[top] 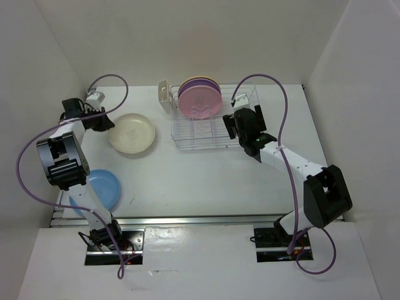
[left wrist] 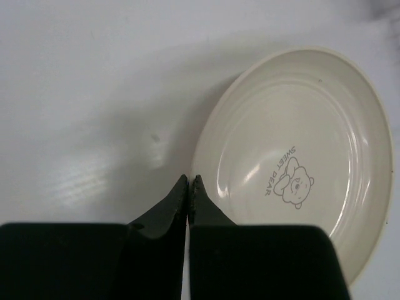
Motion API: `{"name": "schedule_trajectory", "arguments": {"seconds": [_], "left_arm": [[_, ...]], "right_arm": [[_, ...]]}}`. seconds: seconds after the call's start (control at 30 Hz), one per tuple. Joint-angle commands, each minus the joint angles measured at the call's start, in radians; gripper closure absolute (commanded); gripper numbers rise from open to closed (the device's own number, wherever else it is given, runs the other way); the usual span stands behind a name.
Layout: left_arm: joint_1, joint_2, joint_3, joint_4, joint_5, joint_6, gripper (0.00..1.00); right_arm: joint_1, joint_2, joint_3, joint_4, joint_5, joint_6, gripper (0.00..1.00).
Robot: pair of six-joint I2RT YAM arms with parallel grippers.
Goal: Load the plates into the dish rack
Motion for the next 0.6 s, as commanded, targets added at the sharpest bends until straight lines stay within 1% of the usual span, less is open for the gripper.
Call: {"name": "schedule_trajectory", "arguments": {"seconds": [0.0, 0.03, 0.07, 0.1, 0.2, 0.23, 0.3, 0.33, 0.37, 0.4, 0.43, 0.47, 0.5, 0.53, 0.57], "left_arm": [[0.001, -0.021, 0.163, 0.017, 0.137, -0.061, 1.00], [0.001, -0.021, 0.229, 0.017, 0.160, -0.076, 1.00], [0.001, -0.036, 0.255, 0.040, 0.206, -0.095, 1.00], [0.001, -0.059, 0.278, 0.104, 0.232, -0.145, 1.00], [-0.023, -0.107, 0.313, 0.262, 0.304, -0.219, 1.00], [-0.042, -0.120, 0.314, 0.317, 0.325, -0.196, 1.00], [-0.097, -0.121, 0.373, 0.341, 0.364, -0.158, 1.00], [-0.114, -0.121, 0.390, 0.359, 0.364, -0.170, 1.00], [-0.134, -0.121, 0.390, 0.431, 0.347, -0.170, 1.00], [-0.184, -0.136, 0.354, 0.494, 0.265, -0.170, 1.00], [-0.216, -0.159, 0.305, 0.573, 0.199, -0.120, 1.00], [-0.253, -0.186, 0.171, 0.667, 0.125, -0.065, 1.00], [-0.342, -0.234, 0.100, 0.897, -0.068, -0.006, 1.00], [-0.379, -0.234, 0.047, 1.010, -0.149, 0.064, 1.00], [-0.429, -0.234, 0.022, 1.087, -0.197, 0.095, 1.00]], "right_arm": [[-0.007, 0.009, 0.028, 0.031, -0.012, 0.002, 0.00], [-0.007, 0.009, 0.028, 0.031, -0.021, 0.013, 0.00], [-0.007, 0.009, 0.028, 0.031, -0.021, 0.013, 0.00], [-0.007, 0.009, 0.028, 0.031, -0.030, 0.022, 0.00], [-0.007, 0.009, 0.028, 0.020, -0.041, 0.033, 0.00], [-0.007, 0.009, 0.028, 0.020, -0.041, 0.033, 0.00], [-0.007, 0.009, 0.028, 0.020, -0.050, 0.042, 0.00], [-0.007, 0.009, 0.028, 0.011, -0.050, 0.042, 0.00], [-0.007, 0.009, 0.038, 0.011, -0.050, 0.051, 0.00], [-0.007, 0.009, 0.038, 0.011, -0.059, 0.051, 0.00], [-0.007, 0.009, 0.038, 0.000, -0.059, 0.051, 0.00], [-0.007, 0.009, 0.047, 0.000, -0.059, 0.060, 0.00], [-0.007, 0.009, 0.047, 0.000, -0.059, 0.060, 0.00], [-0.007, 0.009, 0.047, 0.000, -0.059, 0.060, 0.00], [-0.007, 0.009, 0.047, 0.000, -0.059, 0.060, 0.00]]}}
